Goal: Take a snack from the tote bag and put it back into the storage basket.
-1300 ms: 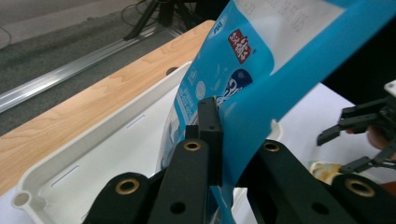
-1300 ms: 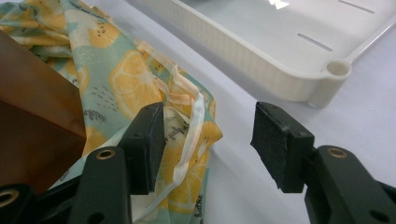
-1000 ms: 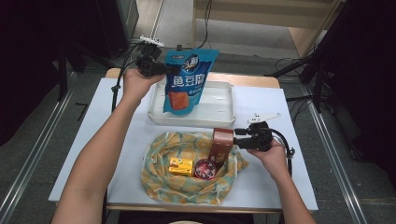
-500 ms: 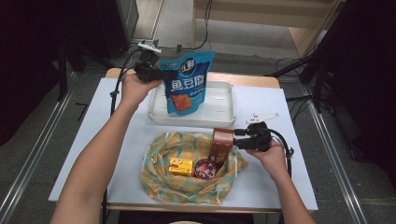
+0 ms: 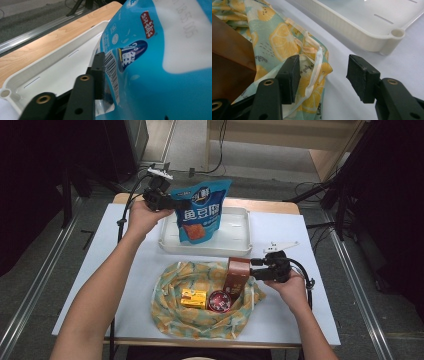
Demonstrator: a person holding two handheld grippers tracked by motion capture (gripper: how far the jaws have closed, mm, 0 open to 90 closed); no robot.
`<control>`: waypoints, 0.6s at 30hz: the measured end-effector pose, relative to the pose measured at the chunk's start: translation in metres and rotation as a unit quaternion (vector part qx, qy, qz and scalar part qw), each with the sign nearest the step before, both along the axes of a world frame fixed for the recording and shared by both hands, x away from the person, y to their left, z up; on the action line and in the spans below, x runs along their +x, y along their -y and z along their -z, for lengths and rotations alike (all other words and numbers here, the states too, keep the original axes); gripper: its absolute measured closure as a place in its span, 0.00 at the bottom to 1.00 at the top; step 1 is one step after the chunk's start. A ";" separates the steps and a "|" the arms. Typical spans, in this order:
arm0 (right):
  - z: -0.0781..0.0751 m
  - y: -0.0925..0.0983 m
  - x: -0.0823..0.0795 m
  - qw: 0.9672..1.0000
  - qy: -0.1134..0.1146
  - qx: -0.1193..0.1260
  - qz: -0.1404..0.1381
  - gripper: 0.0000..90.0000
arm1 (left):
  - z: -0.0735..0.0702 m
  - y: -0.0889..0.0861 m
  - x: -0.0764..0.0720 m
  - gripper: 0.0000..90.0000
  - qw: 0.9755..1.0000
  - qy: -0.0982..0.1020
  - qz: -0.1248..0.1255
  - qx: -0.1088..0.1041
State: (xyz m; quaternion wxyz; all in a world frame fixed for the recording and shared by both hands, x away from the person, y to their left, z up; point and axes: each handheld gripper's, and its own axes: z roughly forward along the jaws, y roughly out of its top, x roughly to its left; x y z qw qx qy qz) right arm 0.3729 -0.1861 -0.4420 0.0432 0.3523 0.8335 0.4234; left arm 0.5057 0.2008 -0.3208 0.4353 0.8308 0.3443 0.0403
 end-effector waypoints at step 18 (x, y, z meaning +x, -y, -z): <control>0.001 0.000 0.001 1.000 0.000 -0.002 -0.004 0.50 | 0.009 -0.016 -0.019 0.57 1.000 -0.003 -0.005 0.017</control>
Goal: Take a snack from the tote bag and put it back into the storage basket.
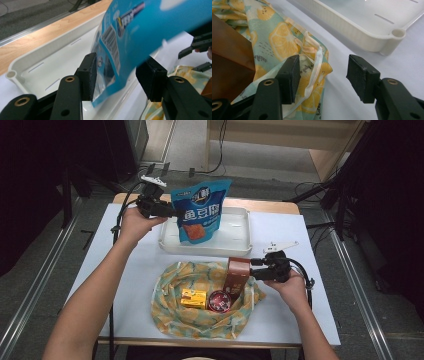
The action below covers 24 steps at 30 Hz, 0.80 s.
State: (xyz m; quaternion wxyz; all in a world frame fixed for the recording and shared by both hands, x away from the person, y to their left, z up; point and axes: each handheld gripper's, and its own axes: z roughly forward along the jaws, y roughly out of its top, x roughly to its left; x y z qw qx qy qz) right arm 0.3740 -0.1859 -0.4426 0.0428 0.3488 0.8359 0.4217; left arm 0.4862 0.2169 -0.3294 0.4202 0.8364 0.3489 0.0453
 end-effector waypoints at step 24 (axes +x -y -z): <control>-0.001 -0.001 0.007 1.000 0.000 0.007 -0.001 0.50 | 0.035 -0.016 -0.033 0.57 1.000 -0.019 -0.009 0.020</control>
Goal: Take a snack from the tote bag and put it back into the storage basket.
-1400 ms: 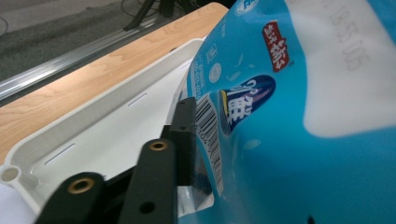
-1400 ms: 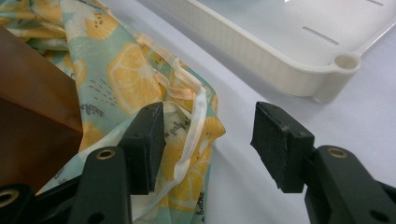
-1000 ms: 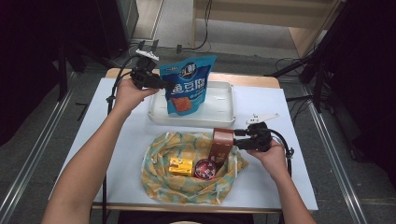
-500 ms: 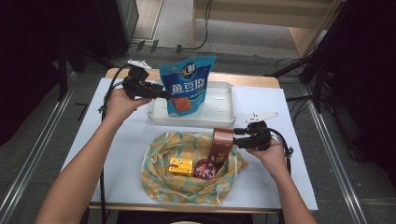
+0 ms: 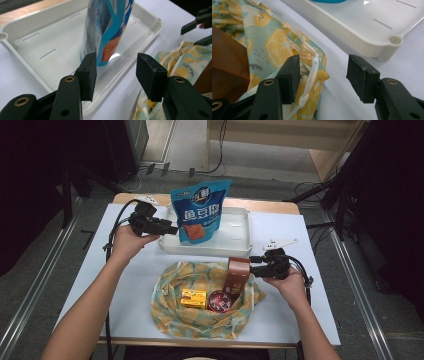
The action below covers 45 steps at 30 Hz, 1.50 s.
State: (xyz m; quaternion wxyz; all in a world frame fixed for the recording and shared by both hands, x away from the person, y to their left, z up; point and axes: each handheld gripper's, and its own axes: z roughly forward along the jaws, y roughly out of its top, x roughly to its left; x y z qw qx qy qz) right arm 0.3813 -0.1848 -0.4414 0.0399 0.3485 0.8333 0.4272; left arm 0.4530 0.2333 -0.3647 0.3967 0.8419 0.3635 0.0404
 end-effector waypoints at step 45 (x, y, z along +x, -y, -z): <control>-0.001 0.004 0.000 1.000 0.006 -0.002 0.005 0.50 | 0.035 0.031 0.041 1.00 0.998 -0.026 -0.053 -0.035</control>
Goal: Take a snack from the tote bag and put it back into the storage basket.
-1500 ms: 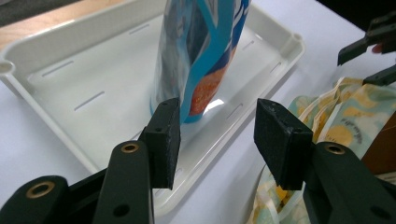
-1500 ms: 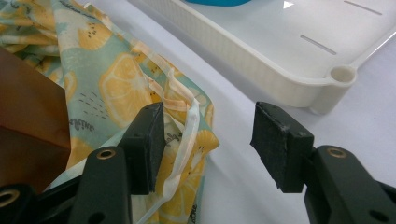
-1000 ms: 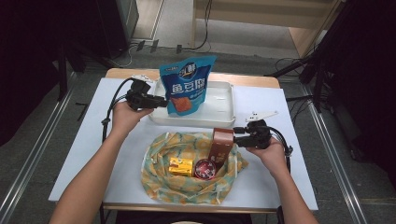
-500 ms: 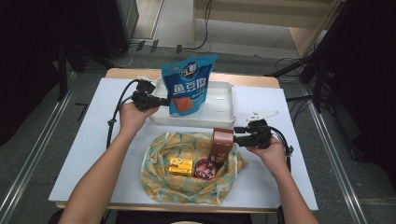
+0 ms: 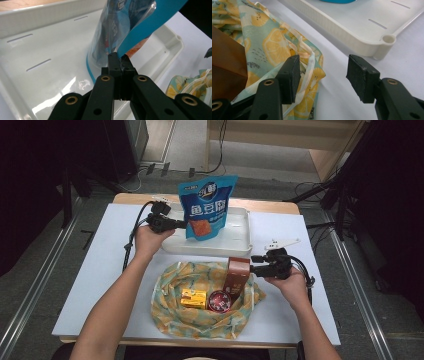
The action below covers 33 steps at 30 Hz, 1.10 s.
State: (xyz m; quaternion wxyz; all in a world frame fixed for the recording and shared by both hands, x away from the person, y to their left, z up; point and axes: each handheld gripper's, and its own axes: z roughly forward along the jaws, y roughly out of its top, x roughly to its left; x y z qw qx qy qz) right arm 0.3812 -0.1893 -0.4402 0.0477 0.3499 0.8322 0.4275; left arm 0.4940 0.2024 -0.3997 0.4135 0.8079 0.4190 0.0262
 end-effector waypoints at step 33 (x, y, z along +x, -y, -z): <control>-0.001 0.003 -0.015 1.000 0.002 0.009 0.007 0.50 | -0.005 0.013 0.043 0.98 1.000 -0.003 0.005 -0.011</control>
